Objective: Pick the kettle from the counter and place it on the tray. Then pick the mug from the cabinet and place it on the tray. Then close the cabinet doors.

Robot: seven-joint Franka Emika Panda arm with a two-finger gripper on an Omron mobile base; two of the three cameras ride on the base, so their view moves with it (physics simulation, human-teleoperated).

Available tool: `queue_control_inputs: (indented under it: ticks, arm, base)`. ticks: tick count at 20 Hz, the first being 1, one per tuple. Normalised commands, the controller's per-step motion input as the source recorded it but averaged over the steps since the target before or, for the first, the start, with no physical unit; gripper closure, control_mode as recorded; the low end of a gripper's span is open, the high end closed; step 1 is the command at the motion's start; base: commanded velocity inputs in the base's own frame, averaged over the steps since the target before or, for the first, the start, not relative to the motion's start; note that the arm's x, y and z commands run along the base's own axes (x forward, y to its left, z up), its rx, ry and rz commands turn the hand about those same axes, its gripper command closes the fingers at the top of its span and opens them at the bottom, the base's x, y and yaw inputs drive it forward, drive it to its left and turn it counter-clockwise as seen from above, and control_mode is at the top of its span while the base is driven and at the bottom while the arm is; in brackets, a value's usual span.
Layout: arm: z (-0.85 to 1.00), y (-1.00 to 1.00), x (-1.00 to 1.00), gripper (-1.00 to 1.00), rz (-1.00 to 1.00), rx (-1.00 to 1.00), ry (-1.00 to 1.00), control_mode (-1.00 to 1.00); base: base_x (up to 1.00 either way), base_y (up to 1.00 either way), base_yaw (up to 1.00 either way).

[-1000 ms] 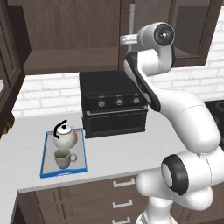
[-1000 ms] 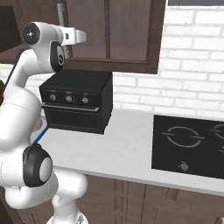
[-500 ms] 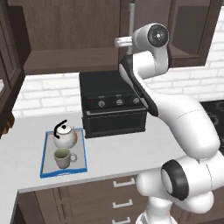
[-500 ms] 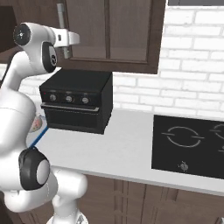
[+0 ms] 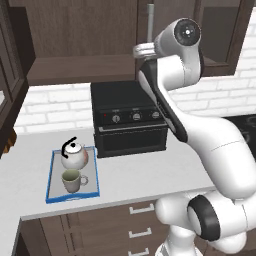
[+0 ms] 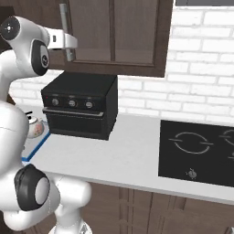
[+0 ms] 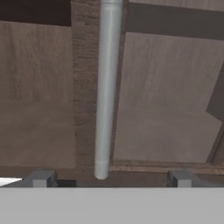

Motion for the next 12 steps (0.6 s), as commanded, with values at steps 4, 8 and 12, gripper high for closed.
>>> queue_control_inputs:
  ticks: [4, 8, 12]
  arm:
    - [0.00, 0.00, -0.41, -1.00, 0.00, 0.00, 0.04, -1.00]
    - [0.00, -0.06, -0.49, -1.00, 0.00, 0.00, 0.00, -1.00]
    - [-0.01, -0.26, -0.52, -1.00, 0.06, 0.03, 0.00, -1.00]
  base:
    - [0.00, 0.00, 0.00]
    - [0.00, 0.00, 0.00]
    - [0.00, 0.00, 0.00]
